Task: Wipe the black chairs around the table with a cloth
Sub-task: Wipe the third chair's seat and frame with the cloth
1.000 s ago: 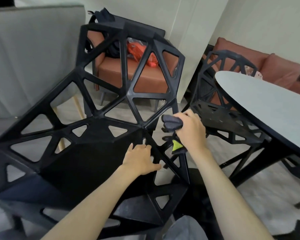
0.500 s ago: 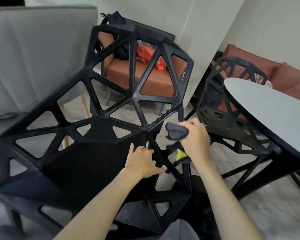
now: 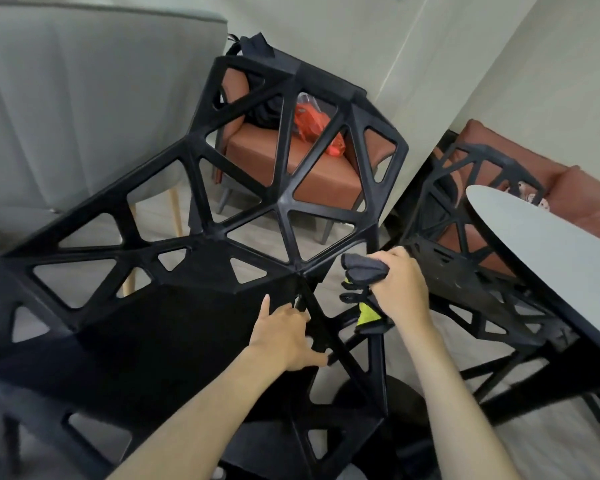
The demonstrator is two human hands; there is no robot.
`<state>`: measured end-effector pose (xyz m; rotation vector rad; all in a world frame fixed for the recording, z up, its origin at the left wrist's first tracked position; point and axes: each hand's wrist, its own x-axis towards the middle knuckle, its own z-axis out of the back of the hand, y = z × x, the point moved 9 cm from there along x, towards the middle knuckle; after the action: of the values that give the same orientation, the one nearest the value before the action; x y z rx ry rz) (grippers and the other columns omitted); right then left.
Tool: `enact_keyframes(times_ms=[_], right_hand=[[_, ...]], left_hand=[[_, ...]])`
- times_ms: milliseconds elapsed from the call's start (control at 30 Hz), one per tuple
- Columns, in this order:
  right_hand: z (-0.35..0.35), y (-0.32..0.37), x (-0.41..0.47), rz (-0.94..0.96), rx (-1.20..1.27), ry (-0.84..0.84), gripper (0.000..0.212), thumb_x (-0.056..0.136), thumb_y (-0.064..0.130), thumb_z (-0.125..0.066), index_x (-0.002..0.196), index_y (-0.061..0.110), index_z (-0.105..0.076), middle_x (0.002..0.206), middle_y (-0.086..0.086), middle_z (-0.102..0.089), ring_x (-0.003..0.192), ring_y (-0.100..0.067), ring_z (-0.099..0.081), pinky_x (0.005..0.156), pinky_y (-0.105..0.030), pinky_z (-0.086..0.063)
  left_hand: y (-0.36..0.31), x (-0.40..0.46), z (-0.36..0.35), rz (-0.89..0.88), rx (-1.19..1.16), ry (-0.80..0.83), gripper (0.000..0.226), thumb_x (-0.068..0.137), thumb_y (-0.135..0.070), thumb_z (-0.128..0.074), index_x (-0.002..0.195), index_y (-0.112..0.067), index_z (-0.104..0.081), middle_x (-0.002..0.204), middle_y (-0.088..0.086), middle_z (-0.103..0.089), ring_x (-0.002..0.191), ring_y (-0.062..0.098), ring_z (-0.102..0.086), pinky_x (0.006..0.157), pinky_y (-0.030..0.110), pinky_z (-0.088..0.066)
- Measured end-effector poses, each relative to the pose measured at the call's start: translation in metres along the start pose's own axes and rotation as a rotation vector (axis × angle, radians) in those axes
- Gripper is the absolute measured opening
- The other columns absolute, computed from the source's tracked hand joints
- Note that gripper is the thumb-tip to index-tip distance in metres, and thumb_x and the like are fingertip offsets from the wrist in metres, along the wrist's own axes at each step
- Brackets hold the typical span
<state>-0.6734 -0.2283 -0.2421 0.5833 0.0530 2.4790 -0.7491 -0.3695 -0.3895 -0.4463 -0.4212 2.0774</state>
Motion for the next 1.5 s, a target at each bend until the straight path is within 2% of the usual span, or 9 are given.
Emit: enact_keyframes(times_ms=[133,267,400,600,733,933,1133,1300,1500], right_hand=[[0.014,0.012,0.066,-0.042,-0.146,-0.100,0.028,0.092,0.009,-0.067,0.108,0.030,-0.076,0.102,-0.004,-0.058,0.102,-0.036,-0.056,0.073,-0.046,-0.055],[0.022,0.018,0.109,-0.052,-0.235,-0.010,0.018,0.088,0.019,-0.078,0.105,0.027,-0.078,0.102,-0.007,-0.061,0.106,-0.039,-0.058,0.079,-0.046,-0.055],[0.001,0.045,0.091,0.128,-0.423,-0.064,0.026,0.085,0.001,-0.072,0.103,0.020,-0.076,0.095,-0.009,-0.058,0.097,-0.039,-0.056,0.078,-0.048,-0.048],[-0.077,0.087,0.075,0.257,-0.488,0.103,0.028,0.092,0.009,-0.066,0.110,0.027,-0.077,0.109,-0.002,-0.060,0.111,-0.032,-0.056,0.095,-0.047,-0.043],[-0.124,0.107,0.053,0.285,-0.479,0.171,0.026,0.095,0.012,-0.062,0.111,0.027,-0.076,0.115,-0.002,-0.061,0.115,-0.030,-0.053,0.091,-0.044,-0.042],[-0.080,0.096,0.074,0.235,-0.614,0.117,0.028,0.095,0.013,-0.061,0.117,0.027,-0.073,0.122,-0.004,-0.061,0.121,-0.034,-0.050,0.098,-0.048,-0.040],[-0.012,0.063,0.091,0.097,-0.599,0.082,0.032,0.090,0.016,-0.073,0.122,0.021,-0.071,0.120,-0.008,-0.058,0.119,-0.038,-0.051,0.080,-0.043,-0.048],[0.016,0.042,0.045,-0.012,-0.485,0.197,0.023,0.088,0.011,-0.069,0.106,0.025,-0.074,0.106,-0.008,-0.068,0.103,-0.038,-0.064,0.070,-0.038,-0.043],[-0.011,0.075,-0.047,0.219,-0.585,0.135,0.021,0.086,0.012,-0.069,0.104,0.021,-0.073,0.106,-0.002,-0.056,0.101,-0.028,-0.053,0.067,-0.033,-0.042]], left_hand=[[-0.003,0.002,0.003,-0.015,0.036,-0.006,0.092,0.078,-0.076,-0.060,0.150,-0.019,-0.050,0.147,0.003,-0.051,0.146,0.019,-0.039,0.127,0.054,0.012],[-0.001,0.000,0.003,-0.013,-0.004,-0.044,0.089,0.080,-0.074,-0.060,0.149,-0.020,-0.050,0.149,0.002,-0.050,0.147,0.019,-0.038,0.127,0.054,0.009],[-0.001,-0.001,0.002,-0.012,-0.013,-0.052,0.086,0.080,-0.074,-0.060,0.146,-0.020,-0.053,0.148,0.003,-0.051,0.147,0.018,-0.038,0.127,0.054,0.010],[0.002,-0.003,-0.005,0.002,-0.016,-0.060,0.093,0.081,-0.076,-0.059,0.154,-0.020,-0.044,0.156,0.003,-0.046,0.156,0.017,-0.023,0.126,0.054,0.013],[0.004,-0.002,-0.006,0.004,-0.022,-0.066,0.095,0.081,-0.079,-0.058,0.154,-0.020,-0.044,0.158,0.000,-0.046,0.158,0.018,-0.017,0.125,0.056,0.014],[0.007,-0.004,-0.008,0.014,-0.032,-0.066,0.094,0.080,-0.080,-0.056,0.155,-0.023,-0.044,0.158,-0.002,-0.046,0.158,0.017,-0.015,0.124,0.058,0.015],[0.009,-0.001,-0.010,0.012,-0.071,-0.072,0.095,0.077,-0.082,-0.057,0.154,-0.026,-0.046,0.159,-0.003,-0.045,0.159,0.016,-0.013,0.124,0.057,0.016],[0.009,0.000,-0.011,0.006,-0.073,-0.079,0.095,0.078,-0.081,-0.057,0.154,-0.026,-0.046,0.158,-0.003,-0.047,0.159,0.015,-0.012,0.125,0.057,0.015],[0.009,-0.004,-0.011,-0.002,-0.099,-0.119,0.089,0.080,-0.081,-0.057,0.149,-0.026,-0.050,0.154,-0.006,-0.050,0.159,0.015,-0.014,0.126,0.057,0.012]])
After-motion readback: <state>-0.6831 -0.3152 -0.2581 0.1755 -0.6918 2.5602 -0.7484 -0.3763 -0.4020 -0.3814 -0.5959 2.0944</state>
